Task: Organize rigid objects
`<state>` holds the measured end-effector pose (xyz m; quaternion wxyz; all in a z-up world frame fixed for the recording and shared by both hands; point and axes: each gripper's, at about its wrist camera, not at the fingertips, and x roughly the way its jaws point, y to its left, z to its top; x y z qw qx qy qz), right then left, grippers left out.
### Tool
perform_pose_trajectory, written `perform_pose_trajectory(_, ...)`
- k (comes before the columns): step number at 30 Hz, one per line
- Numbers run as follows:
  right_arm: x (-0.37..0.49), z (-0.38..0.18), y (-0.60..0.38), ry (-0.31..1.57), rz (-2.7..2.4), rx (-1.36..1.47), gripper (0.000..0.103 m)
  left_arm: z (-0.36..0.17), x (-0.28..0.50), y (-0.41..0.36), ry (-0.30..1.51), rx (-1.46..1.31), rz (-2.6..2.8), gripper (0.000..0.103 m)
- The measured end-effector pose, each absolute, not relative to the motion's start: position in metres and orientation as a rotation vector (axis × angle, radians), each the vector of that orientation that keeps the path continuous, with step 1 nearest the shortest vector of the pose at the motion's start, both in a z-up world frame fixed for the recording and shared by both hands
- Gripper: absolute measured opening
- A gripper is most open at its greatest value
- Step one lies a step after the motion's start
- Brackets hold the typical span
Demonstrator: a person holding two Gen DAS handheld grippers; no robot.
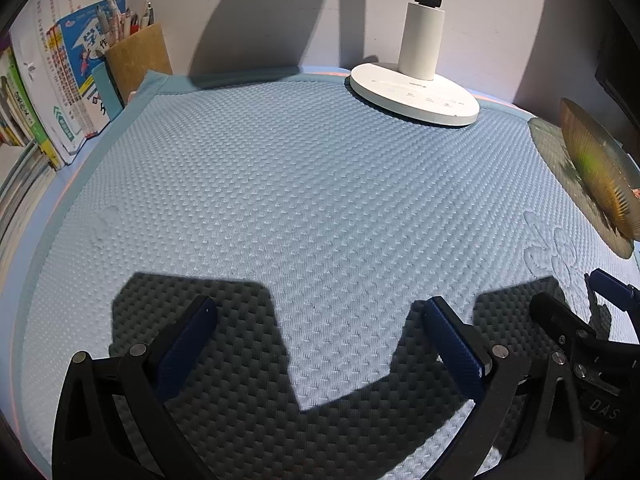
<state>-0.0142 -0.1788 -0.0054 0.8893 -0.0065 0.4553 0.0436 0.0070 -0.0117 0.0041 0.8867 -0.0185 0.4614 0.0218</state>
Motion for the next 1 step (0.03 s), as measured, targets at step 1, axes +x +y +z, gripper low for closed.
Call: perform_pose_trajectory(1,-0.0140,-0.0055,-0.1787,0.947,0.092,-0.014,0.099,0.0040,0.0071,-0.0118,0.960,-0.039,0.045,0.103)
